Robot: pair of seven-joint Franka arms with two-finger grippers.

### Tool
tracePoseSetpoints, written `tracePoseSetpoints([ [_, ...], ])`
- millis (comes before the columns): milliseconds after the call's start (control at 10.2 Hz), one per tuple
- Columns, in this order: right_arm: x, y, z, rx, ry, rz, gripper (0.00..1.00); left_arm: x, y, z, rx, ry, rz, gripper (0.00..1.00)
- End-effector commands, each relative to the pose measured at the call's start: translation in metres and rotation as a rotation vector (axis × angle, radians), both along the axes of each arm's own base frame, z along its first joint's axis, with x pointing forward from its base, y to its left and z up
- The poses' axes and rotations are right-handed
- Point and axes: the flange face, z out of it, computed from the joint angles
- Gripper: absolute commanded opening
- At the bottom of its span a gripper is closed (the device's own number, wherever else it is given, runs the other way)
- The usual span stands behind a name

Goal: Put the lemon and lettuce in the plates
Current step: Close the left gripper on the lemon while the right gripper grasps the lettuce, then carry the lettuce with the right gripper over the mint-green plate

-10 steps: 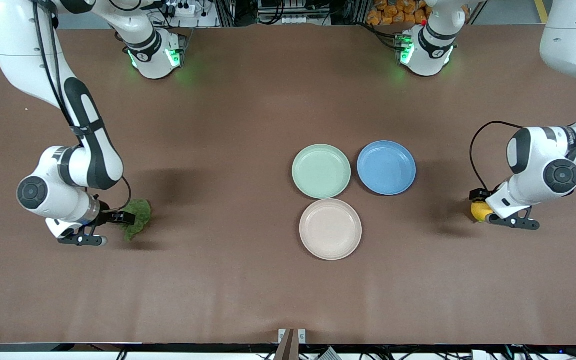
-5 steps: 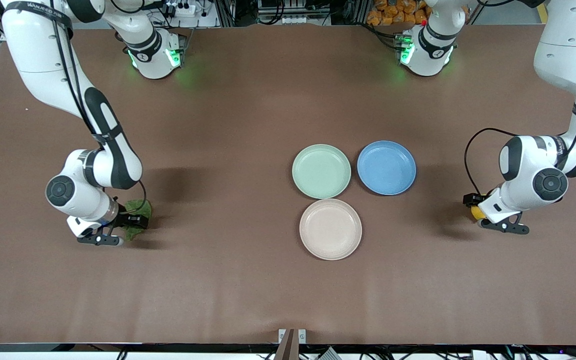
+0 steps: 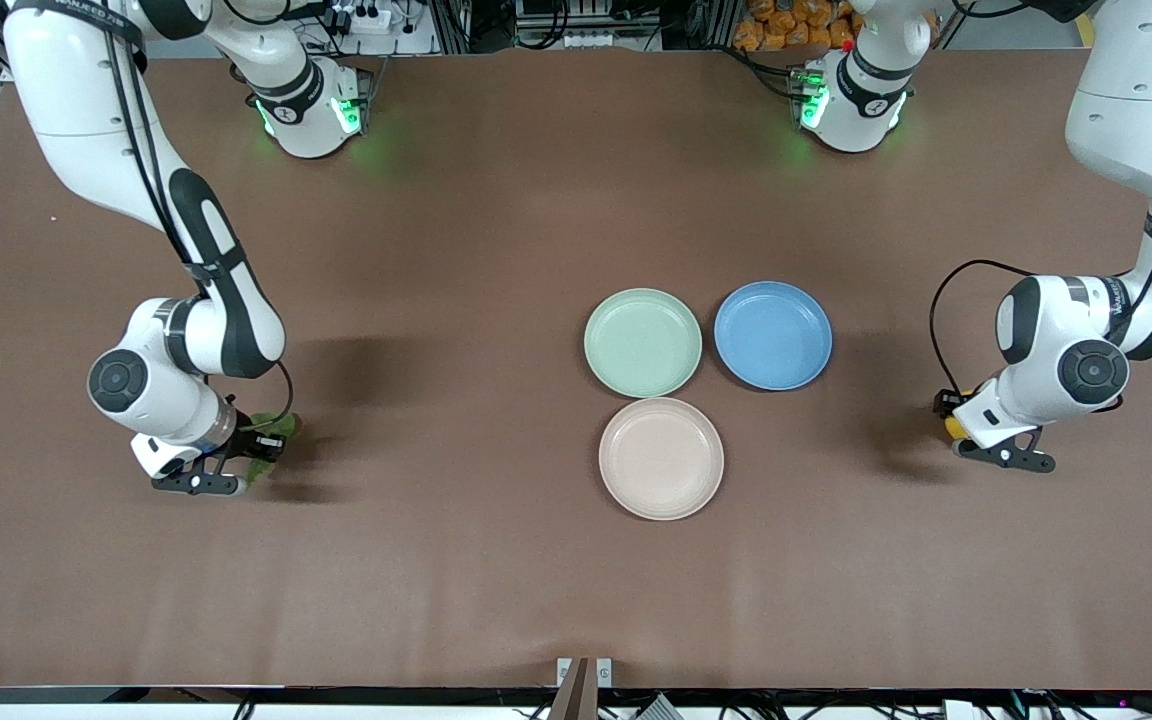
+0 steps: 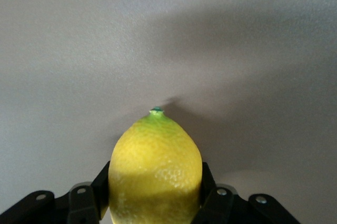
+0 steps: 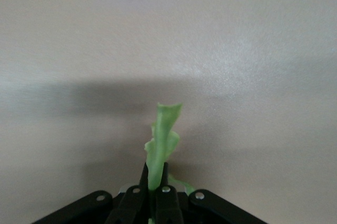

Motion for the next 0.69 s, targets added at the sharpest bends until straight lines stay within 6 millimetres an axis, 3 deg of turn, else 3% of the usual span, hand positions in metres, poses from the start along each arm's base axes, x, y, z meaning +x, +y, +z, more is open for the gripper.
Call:
tracePoseSetpoints([
  [0,0.006,0.006,0.06,0.033,0.041,-0.005,0.0,0.015,-0.006,0.024,0.004,-0.054,-0.02,0.0],
  [392,0.016,0.028,0.151,0.059,0.103,0.014,0.0,0.028,-0.025,0.055,-0.059,-0.109,0.026,0.0],
  [588,0.022,0.047,0.181,0.067,0.117,-0.011,0.0,0.03,-0.03,0.059,-0.079,-0.116,0.038,0.0],
])
